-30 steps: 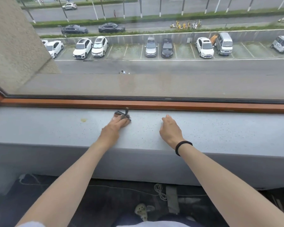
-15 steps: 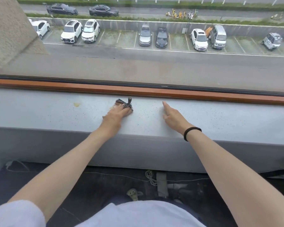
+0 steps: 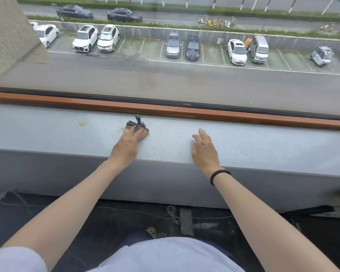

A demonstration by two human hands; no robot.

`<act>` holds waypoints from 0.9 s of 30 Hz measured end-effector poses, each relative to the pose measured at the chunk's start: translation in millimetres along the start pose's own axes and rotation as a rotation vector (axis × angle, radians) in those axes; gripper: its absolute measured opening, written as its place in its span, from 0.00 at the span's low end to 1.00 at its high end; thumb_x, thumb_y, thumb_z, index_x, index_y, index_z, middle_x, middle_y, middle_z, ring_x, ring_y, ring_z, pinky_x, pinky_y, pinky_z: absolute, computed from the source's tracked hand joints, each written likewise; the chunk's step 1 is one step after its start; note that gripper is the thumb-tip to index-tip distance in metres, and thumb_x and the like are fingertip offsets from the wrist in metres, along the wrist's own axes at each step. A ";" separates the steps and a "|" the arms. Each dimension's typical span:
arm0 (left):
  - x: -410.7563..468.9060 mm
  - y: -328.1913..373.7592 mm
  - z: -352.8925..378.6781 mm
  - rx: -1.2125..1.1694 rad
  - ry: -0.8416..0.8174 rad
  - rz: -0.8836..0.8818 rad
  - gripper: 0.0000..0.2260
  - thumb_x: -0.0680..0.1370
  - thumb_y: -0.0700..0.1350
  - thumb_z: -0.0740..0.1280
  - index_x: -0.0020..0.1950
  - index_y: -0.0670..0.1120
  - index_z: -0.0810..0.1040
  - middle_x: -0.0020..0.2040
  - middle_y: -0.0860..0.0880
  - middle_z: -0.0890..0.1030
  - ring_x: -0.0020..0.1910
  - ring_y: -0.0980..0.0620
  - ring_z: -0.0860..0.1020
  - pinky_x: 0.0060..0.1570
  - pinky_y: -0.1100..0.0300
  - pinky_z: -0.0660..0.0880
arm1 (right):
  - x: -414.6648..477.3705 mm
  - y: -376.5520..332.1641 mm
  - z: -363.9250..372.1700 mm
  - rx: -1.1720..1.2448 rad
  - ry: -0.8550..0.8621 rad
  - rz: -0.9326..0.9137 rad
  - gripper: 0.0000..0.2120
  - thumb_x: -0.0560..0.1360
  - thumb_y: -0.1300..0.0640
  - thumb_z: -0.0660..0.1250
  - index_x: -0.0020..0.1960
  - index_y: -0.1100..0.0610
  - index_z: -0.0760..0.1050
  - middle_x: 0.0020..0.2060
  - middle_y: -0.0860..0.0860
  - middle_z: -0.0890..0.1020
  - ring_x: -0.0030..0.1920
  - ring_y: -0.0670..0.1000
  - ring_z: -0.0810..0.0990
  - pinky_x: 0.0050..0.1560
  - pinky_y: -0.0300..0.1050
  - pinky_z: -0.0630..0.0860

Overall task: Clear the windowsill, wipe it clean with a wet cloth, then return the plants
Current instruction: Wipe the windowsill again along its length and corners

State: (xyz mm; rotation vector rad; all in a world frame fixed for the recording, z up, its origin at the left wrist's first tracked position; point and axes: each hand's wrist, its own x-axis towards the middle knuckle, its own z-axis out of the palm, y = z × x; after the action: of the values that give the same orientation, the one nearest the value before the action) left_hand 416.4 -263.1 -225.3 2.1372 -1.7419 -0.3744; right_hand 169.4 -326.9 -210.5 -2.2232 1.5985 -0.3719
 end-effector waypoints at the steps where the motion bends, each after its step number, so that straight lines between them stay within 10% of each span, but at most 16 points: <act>1: 0.5 9.5 4.2 0.032 0.049 -0.034 0.32 0.74 0.28 0.51 0.73 0.52 0.64 0.75 0.45 0.62 0.76 0.43 0.55 0.71 0.41 0.58 | -1.2 2.5 -1.8 0.002 0.000 0.019 0.17 0.81 0.63 0.51 0.68 0.63 0.67 0.74 0.57 0.60 0.75 0.54 0.56 0.72 0.47 0.60; 7: -20.4 68.1 31.0 -0.025 -0.171 0.397 0.32 0.76 0.29 0.52 0.75 0.56 0.61 0.77 0.55 0.52 0.76 0.56 0.46 0.74 0.58 0.40 | -4.5 13.6 -4.3 -0.029 0.033 0.010 0.10 0.80 0.62 0.53 0.52 0.63 0.72 0.56 0.56 0.74 0.61 0.57 0.70 0.55 0.46 0.70; 11: 9.6 13.0 -1.8 -0.086 -0.218 0.260 0.37 0.72 0.26 0.51 0.74 0.58 0.63 0.76 0.61 0.55 0.75 0.59 0.48 0.71 0.56 0.56 | 5.3 9.9 -13.5 -0.066 0.057 0.018 0.11 0.80 0.60 0.52 0.57 0.60 0.72 0.49 0.53 0.77 0.53 0.54 0.73 0.41 0.43 0.67; 15: 39.0 -2.8 -8.8 0.019 0.094 -0.061 0.30 0.73 0.27 0.53 0.70 0.52 0.70 0.69 0.49 0.68 0.68 0.43 0.65 0.60 0.46 0.70 | 12.7 1.9 -18.3 -0.160 0.081 0.034 0.13 0.80 0.60 0.52 0.60 0.60 0.71 0.49 0.54 0.79 0.51 0.54 0.74 0.42 0.42 0.67; 22: 39.2 18.6 20.6 -0.146 -0.181 0.550 0.28 0.71 0.24 0.60 0.64 0.48 0.77 0.70 0.48 0.72 0.72 0.48 0.65 0.73 0.53 0.58 | 44.0 -22.8 -13.1 -0.136 0.054 0.040 0.15 0.80 0.57 0.55 0.63 0.62 0.70 0.64 0.57 0.70 0.67 0.56 0.65 0.58 0.47 0.69; 27: 63.4 -5.1 -24.8 -0.066 0.097 0.021 0.12 0.79 0.37 0.60 0.57 0.49 0.79 0.59 0.47 0.77 0.59 0.46 0.75 0.54 0.54 0.74 | 62.7 -35.6 -14.4 -0.166 -0.242 0.014 0.36 0.74 0.42 0.67 0.74 0.58 0.57 0.76 0.58 0.50 0.76 0.57 0.49 0.73 0.53 0.56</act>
State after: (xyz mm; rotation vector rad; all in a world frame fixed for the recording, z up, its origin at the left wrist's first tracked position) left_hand 444.5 -321.6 -203.9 2.0543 -1.6739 -0.3121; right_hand 213.5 -378.3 -182.0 -2.2746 1.5617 0.0365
